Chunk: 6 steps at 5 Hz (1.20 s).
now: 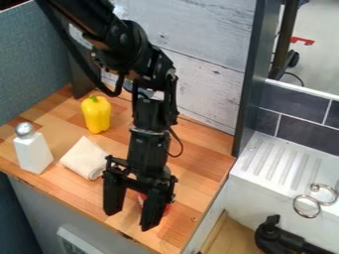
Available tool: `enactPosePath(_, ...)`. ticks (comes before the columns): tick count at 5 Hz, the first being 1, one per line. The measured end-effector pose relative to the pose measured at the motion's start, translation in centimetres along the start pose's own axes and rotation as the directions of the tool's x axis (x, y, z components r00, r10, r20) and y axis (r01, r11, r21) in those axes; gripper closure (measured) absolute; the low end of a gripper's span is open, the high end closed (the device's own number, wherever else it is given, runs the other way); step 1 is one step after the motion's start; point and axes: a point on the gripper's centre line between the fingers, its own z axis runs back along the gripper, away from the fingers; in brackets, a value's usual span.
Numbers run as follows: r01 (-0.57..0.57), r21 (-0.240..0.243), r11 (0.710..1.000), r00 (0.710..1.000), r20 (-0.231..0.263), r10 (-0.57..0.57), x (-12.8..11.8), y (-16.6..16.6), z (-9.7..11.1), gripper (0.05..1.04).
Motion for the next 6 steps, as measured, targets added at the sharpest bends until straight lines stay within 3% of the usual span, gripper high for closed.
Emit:
enactPosePath(1,0.006,0.024,1.0,0.996,0.084,-0.008,2.0,0.4,0.9,0.079)
enactPosePath(2,-0.061,0.053,0.997,0.987,0.154,0.052,4.3,1.4,2.3,0.079)
enactPosePath(4,-0.133,0.11,0.985,0.952,0.291,0.096,8.1,5.0,6.1,0.079)
enactPosePath(6,-0.115,0.088,0.99,0.924,0.375,0.074,9.9,5.7,7.8,0.079)
